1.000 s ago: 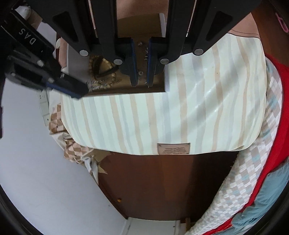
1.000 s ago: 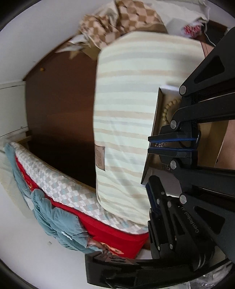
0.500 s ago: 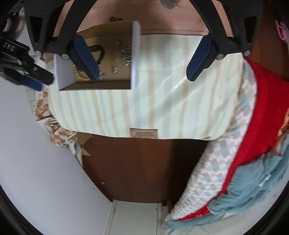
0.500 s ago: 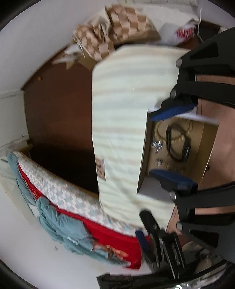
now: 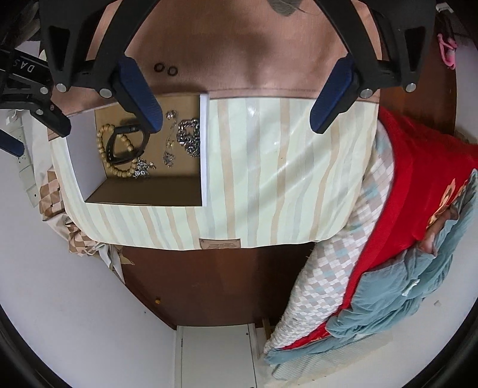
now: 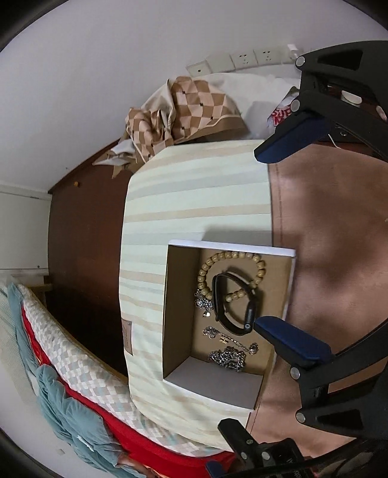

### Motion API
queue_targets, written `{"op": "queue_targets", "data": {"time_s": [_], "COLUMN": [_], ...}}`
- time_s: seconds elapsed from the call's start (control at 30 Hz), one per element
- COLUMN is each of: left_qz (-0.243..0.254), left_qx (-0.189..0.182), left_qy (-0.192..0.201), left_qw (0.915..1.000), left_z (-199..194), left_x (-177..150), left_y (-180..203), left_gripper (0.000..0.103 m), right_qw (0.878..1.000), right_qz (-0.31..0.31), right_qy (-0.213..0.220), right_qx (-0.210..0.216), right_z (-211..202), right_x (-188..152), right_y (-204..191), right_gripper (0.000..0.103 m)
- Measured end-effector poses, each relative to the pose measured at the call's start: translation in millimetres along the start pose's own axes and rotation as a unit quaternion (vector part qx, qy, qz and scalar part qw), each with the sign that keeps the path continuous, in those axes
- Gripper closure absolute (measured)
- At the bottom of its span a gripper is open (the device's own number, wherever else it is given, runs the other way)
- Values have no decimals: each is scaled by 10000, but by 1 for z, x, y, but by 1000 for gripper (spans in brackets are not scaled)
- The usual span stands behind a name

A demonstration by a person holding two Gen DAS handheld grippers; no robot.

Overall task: Organize jewelry
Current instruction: 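Lift both open tools out of the box, then lower the right tool to a black ring on the mat and grasp it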

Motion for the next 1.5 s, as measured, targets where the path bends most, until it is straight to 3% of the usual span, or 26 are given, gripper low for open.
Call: {"op": "queue_targets", "data": {"time_s": [0.33,0.7,0.9,1.03,1.13,1.2,1.27,1.37,1.5], "left_qz": [-5,-68,-283,-396,-477,-535,-567,-617,-656], "left_qx": [214,100,125,411,591,700,783,881,928], "left_qy": [534,958,1173,1044,620,246,18,-295,-419], "left_qw": [9983,9953,9926,9929,9952,9958,9953,9938,9926], "left_z": [-57,-118,-137,-116,-77,-44,-23,6,20], "left_x": [-8,-24,-35,-54,-78,-96,-109,-125,-131], "left_y": [-5,-3,-13,-32,-49,-61,-67,-78,-88], "left_gripper": [2,2,2,2,2,2,2,2,2], "right_qw": [9991,9948,9926,9937,9940,9935,9930,9919,9901], "right_qz": [166,298,436,420,358,190,18,-235,-475], "right_qy": [399,970,1102,904,703,559,413,388,377], "right_qx": [2,90,266,513,757,968,1109,1183,1264], "right_z": [-56,-133,-156,-133,-99,-67,-38,-8,14], "right_x": [-10,-27,-38,-58,-75,-85,-91,-96,-99], "right_y": [0,1,2,-14,-33,-53,-71,-94,-118], "right_gripper": [0,0,0,0,4,19,44,45,46]}}
Point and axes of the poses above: each gripper's, at about its wrist camera, not at the fingertips, and z roughly the way its jaws point, y to its right, x to its top, the point moved 10 cm from there along z, roughly the way its jaws point, and after that the axes turned 4 degrees about -x, right-handed, at the moved point
